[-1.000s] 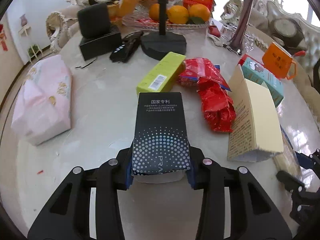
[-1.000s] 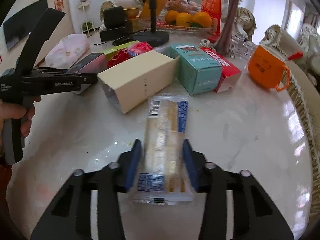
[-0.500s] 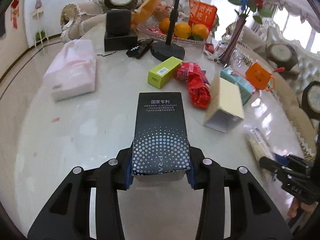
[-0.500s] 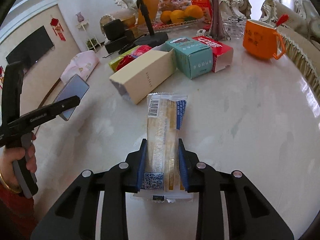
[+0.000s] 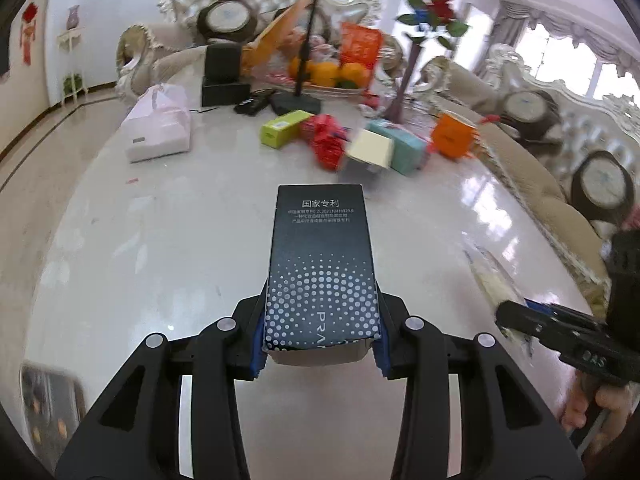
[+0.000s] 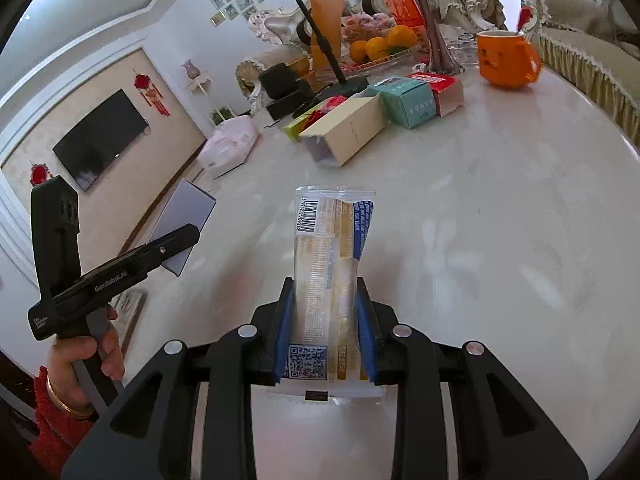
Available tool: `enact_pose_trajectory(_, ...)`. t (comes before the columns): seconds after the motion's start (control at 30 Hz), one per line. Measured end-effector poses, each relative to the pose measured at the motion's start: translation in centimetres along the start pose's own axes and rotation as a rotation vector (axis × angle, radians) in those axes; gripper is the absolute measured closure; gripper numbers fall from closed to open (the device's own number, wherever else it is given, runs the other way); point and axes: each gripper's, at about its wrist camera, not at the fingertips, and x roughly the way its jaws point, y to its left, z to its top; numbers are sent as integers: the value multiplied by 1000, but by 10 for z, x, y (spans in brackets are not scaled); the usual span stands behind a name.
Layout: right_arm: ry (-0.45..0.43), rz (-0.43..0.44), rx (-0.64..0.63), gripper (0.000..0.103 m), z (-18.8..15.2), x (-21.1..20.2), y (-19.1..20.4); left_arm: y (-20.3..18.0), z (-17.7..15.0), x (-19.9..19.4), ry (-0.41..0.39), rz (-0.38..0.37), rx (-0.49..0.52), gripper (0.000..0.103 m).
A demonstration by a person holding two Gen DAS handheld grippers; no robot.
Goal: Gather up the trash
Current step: 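Carry the black box and bread bag over the wastebasket, then open both grippers to drop the items into the wastebasket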
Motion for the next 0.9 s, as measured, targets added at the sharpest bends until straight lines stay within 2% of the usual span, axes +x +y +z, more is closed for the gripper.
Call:
enact_pose_trajectory(0.17,-45,25,-39,76,-39,-48,27,-22,-49,-64,-29,-26,50,63)
enact_pose_trajectory(0.33,-86,59,-78,76,-94,-97,58,-43,-110,-118,-39,-31,82,63)
enact_pose_trajectory(0.47,-43,63,-99,76,-143,-114,68,-64,-173,-147,-17,-13,148,63)
enact_pose_trajectory(0.53,11,54,-99,76,-174,-115,69,-72,-199,-149,22,-29,165,63)
enact_pose_trajectory(0.63,89,25,-69,76,-209,-106,61,-81,-242,-136,111,-58,183,63)
enact_pose_trajectory(0.73,189,-46,-12,76,-234,-74,41,-79,-272,-91,230,-61,148,63)
enact_pose_trajectory(0.83,253,-130,22,76,-243,-37,19,-77,-290,-41,295,5,141,63)
enact_pose_trajectory(0.9,297,-170,25,76,-249,-17,10,-77,-300,-15,329,23,145,63)
